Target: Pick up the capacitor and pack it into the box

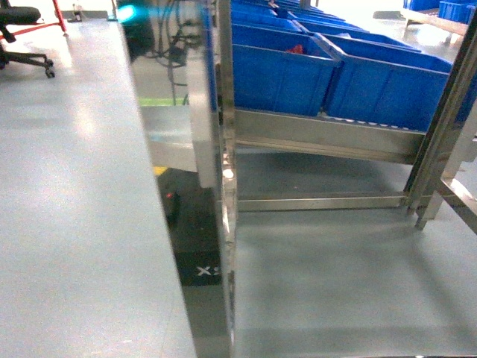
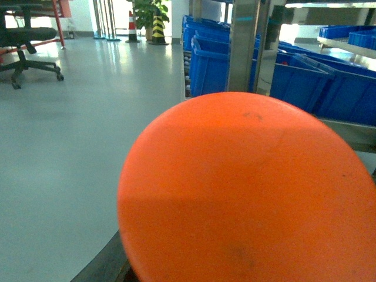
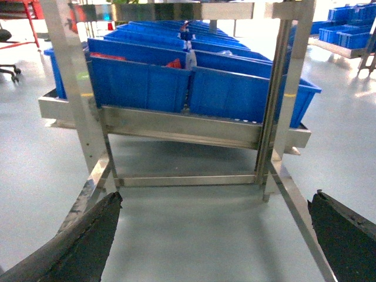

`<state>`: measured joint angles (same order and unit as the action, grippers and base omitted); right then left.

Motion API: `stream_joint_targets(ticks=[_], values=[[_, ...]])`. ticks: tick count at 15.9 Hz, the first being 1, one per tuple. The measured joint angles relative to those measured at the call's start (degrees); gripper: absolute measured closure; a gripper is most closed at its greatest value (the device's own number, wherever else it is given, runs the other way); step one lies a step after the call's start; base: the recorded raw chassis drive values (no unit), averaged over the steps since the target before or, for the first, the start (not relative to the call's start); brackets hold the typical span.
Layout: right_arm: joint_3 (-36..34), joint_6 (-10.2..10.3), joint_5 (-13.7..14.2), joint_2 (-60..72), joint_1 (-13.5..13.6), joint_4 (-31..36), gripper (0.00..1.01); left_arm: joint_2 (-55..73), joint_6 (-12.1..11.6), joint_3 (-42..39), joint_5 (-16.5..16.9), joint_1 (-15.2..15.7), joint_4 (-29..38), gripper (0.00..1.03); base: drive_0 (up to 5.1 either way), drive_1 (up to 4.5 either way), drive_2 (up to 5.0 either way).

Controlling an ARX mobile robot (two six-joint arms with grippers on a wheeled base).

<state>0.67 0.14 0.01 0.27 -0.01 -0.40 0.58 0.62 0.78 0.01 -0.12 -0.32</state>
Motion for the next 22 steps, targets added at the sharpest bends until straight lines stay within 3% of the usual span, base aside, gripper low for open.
stream_joint_targets(ticks=[22], values=[[0.0,0.0,0.0,0.0,0.0,0.15,0.03,0.0,0.0,0.0,-0.04,0.0,-0.02,0.59,-5.0,2.4,2.4]])
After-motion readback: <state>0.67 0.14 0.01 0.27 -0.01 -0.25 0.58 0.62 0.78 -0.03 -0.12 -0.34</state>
